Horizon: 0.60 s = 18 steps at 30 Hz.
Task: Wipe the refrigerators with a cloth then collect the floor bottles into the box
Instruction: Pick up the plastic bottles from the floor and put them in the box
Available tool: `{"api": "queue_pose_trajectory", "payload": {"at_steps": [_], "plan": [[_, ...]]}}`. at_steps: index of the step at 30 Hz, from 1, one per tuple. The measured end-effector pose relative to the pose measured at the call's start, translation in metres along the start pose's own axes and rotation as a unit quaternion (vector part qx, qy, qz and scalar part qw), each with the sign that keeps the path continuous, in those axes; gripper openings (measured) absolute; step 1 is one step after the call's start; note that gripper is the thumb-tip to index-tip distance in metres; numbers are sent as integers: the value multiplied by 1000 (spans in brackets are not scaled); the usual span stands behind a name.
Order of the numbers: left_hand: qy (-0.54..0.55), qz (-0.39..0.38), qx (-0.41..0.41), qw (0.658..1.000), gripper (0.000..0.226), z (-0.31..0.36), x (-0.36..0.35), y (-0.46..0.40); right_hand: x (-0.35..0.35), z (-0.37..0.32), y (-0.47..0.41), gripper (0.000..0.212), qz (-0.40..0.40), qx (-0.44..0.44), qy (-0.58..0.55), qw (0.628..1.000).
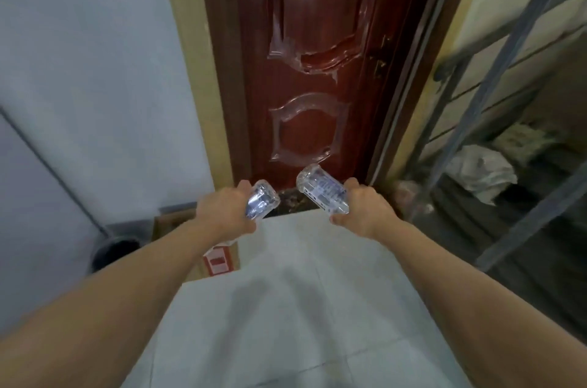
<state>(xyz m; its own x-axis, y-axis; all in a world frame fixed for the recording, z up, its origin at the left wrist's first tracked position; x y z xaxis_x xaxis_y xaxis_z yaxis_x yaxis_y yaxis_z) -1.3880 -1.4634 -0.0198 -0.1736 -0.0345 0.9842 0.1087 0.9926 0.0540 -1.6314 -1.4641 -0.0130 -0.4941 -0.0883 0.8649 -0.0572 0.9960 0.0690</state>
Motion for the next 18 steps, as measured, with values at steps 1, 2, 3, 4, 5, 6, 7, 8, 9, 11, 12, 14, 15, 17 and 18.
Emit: {"api": "queue_pose_trajectory", "payload": {"at_steps": [1,2,3,4,5,6,7,8,9,11,12,14,15,17,18], "plan": [[0,-1,17,1000,42,-2,-1,-9,-1,1,-16,58,-9,12,-1,1000],[-2,-1,35,999,46,-5,-2,-19,-2,1,-32,58,-16,24,-3,1000],[-4,-3,50,999,50,-9,-4,-30,-3,0,-48,58,-23,36,-5,999],[-4,-8,65,998,54,-13,-7,-41,-4,-1,-64,59,-28,48,-9,998],[-1,-15,80,997,57,-18,-10,-53,-4,-3,-81,59,-33,60,-13,998],[5,-22,96,995,59,-23,-14,-65,-4,-6,-97,59,-37,71,-16,997],[12,-27,109,994,61,-28,-18,-79,-4,-8,-114,59,-41,81,-18,996],[22,-30,119,992,62,-33,-23,-94,-5,-10,-132,59,-46,90,-19,995],[33,-29,129,991,62,-37,-27,-109,-5,-12,-149,58,-52,97,-18,994],[48,-25,146,988,63,-44,-36,-141,-8,-17,-184,54,-67,110,-15,992],[51,-26,153,987,63,-47,-40,-157,-9,-19,-202,52,-75,115,-15,990],[58,-41,167,983,64,-55,-46,-186,-11,-24,-238,51,-94,130,-8,987],[60,-49,173,982,65,-59,-48,-200,-12,-27,-254,50,-100,137,-5,985],[64,-60,188,978,67,-68,-48,-223,-14,-34,-287,51,-109,155,-4,982],[66,-65,197,976,68,-72,-48,-233,-16,-38,-302,51,-116,164,1,980]]}}
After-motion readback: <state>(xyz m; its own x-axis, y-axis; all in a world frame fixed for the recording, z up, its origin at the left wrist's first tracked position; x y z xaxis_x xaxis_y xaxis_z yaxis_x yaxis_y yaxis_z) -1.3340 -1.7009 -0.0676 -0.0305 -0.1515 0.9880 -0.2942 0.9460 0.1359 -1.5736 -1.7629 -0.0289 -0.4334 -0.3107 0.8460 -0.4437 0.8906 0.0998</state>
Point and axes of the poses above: each hand's wrist, its own y-axis away from the middle knuckle, its own x-axis out of the back of the hand, z = x × y, the point moved 5 cm from there along -y, towards the middle knuckle, and after that the axes turned 15 degrees about -y, right-handed, at the moved point
